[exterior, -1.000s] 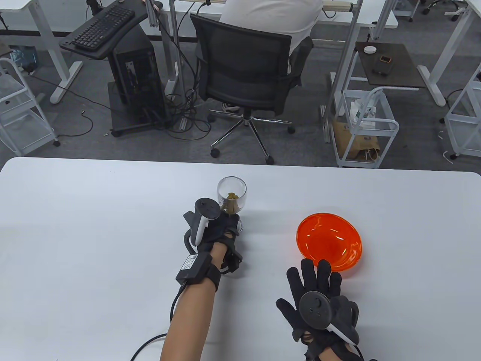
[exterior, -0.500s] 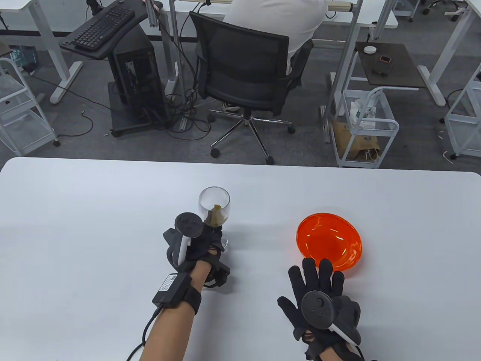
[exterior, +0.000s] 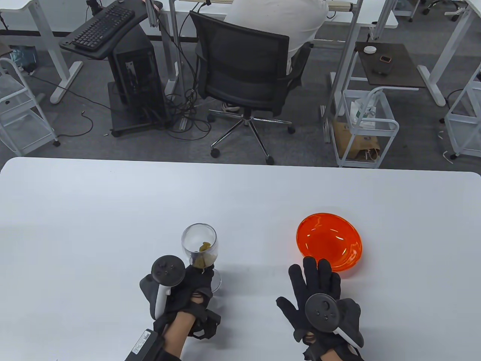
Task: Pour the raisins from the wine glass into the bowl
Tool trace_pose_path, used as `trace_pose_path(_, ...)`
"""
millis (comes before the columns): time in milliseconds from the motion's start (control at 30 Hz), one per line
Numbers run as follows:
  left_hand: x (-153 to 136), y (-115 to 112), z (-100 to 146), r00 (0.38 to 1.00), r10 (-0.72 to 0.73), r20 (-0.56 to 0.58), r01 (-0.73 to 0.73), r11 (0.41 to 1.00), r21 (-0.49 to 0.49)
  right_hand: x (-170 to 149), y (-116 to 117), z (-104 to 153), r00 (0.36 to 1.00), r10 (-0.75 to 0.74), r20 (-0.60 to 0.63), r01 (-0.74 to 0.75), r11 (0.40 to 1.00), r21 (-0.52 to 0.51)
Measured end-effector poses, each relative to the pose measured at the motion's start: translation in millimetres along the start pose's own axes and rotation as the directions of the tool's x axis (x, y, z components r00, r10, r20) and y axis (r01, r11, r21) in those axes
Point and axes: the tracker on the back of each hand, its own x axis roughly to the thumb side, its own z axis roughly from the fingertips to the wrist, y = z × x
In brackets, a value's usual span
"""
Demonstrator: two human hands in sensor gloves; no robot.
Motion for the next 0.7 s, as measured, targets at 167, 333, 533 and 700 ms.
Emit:
trace_pose_path(167,-6,-6,6,0.999,0.003,0.046,-0.003,1.0,0.006,6,3,2,0.999,-0.028,0.037,0.028,1.0,0.007)
trace_pose_path(333,-5,-12,7,0.996,0.01,0.087,-0.009,1.0,-0.015,9,2,5,0.995,-0.071,0.068,0.07,0.997,0.011)
trace_pose_path(533,-4,-20,9,0.994,0.04,0.106,-0.033,0.997,-0.07,12,4,7,0.984,-0.158,0.087,0.158,0.987,0.012)
trace_pose_path(700,0,-25,12,0.99,0.033,0.134,-0.022,0.996,-0.084,8,9,5,0.958,-0.281,0.061,0.279,0.959,0.049)
